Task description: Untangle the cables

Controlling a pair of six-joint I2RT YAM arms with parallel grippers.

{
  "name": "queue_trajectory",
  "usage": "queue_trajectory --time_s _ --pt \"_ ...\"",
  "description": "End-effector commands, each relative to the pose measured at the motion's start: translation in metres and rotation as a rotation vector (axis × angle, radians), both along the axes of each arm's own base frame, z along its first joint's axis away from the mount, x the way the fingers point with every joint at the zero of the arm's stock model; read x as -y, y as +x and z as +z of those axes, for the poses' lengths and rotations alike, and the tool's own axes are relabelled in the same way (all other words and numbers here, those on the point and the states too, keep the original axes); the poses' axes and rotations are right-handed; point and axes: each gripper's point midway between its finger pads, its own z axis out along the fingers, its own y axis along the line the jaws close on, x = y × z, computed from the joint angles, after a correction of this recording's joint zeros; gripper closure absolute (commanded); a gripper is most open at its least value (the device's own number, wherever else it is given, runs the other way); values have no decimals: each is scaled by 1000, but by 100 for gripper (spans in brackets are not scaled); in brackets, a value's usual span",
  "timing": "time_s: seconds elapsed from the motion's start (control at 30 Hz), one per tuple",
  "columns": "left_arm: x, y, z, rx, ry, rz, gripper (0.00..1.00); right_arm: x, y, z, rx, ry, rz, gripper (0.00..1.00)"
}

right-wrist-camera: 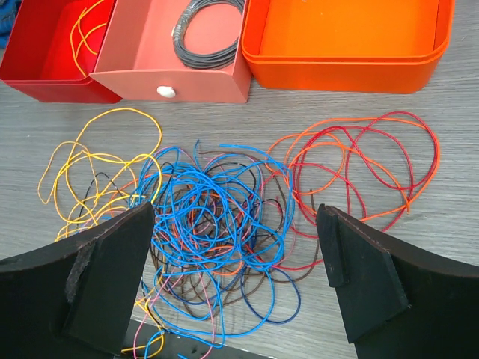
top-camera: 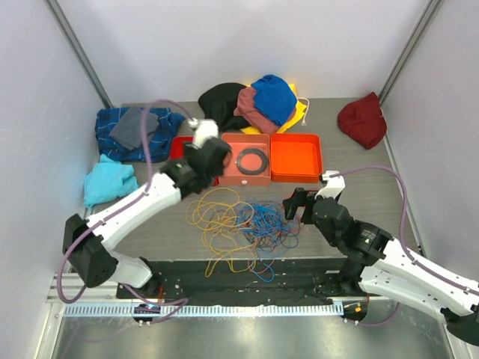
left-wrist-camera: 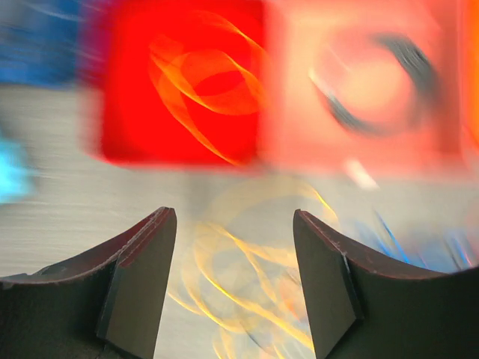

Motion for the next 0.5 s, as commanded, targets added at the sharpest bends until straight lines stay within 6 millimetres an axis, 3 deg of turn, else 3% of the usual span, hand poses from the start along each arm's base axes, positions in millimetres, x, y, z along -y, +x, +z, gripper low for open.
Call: queue_trajectory --time_s 0.0,0.1,0.2,0.47 --pt "56 -48 -70 -203 -85 -142 32 -7 5 13 41 83 -10 0" --pt "69 -65 -103 -287 -146 -182 31 -12 4 7 18 75 7 0" --pt "78 -72 -117 -329 -173 -221 32 -14 3 4 4 72 11 0" --pt "75 -64 -154 -401 -73 -164 33 -14 2 0 -3 62 18 0"
